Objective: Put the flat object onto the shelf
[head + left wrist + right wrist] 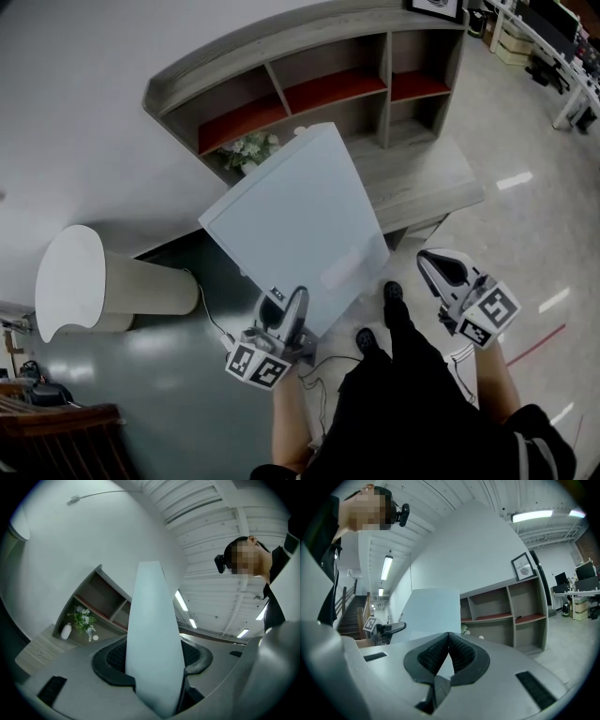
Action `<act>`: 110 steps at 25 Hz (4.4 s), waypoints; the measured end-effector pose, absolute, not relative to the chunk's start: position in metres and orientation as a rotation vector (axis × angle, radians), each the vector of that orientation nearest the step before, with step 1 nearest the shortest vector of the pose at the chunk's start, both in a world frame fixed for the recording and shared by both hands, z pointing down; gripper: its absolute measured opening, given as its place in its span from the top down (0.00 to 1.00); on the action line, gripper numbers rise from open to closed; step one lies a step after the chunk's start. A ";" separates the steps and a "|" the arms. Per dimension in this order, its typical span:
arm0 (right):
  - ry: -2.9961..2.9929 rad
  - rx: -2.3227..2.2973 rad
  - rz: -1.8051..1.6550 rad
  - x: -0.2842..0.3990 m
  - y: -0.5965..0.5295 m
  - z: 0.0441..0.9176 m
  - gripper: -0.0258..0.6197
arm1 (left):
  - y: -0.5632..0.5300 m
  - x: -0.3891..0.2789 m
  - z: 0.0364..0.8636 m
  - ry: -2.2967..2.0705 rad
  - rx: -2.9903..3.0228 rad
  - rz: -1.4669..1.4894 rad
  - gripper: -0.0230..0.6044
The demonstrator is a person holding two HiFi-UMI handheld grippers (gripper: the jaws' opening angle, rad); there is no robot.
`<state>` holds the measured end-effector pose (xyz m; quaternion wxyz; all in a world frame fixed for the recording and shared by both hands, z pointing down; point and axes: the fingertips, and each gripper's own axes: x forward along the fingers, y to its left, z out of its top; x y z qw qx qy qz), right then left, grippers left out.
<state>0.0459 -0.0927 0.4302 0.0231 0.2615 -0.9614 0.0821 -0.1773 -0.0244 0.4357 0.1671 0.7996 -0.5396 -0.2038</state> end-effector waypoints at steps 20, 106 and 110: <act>-3.173 0.525 0.131 0.027 -0.259 0.376 0.94 | -0.154 -0.171 0.325 -1.682 2.397 -0.637 0.54; -3.051 1.069 0.055 -0.154 -0.294 0.349 0.94 | -0.432 -0.424 0.169 -1.452 3.035 -0.544 0.46; -3.050 1.071 0.059 -0.154 -0.295 0.347 0.94 | -0.431 -0.423 0.168 -1.472 3.048 -0.536 0.45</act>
